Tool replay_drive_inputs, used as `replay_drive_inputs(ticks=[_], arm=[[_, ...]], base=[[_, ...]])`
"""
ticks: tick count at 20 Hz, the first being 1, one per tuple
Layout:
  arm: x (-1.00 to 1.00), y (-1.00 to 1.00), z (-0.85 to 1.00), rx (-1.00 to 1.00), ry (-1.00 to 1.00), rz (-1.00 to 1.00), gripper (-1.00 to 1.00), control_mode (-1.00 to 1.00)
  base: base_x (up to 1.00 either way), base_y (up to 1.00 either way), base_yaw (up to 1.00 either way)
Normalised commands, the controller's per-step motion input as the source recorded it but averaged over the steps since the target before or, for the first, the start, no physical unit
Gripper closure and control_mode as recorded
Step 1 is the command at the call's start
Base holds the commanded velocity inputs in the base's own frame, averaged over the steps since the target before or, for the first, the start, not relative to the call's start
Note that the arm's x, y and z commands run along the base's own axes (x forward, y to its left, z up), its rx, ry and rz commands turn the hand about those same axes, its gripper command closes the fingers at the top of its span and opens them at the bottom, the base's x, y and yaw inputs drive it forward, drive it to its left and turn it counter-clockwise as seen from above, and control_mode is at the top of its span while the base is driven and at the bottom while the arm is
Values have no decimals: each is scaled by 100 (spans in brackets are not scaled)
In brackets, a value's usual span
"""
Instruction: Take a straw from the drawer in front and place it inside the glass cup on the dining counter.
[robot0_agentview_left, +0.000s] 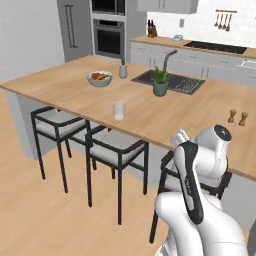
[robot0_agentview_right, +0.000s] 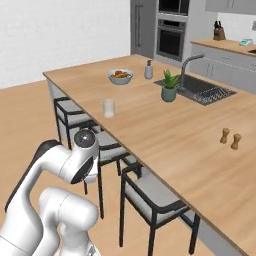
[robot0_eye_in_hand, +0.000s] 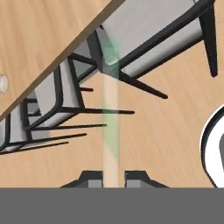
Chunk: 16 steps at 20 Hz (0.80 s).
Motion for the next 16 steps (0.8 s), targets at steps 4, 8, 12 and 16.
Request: replay_drive_inputs(ticks=[4, 8, 12, 16], arm=[[0, 0, 0, 0, 0, 0, 100, 100], [0, 0, 0, 0, 0, 0, 100, 100], [0, 0, 0, 0, 0, 0, 100, 100], [0, 0, 0, 0, 0, 0, 100, 100]], base=[[43, 98, -32], [41, 69, -27], [38, 39, -23], [32, 39, -23]])
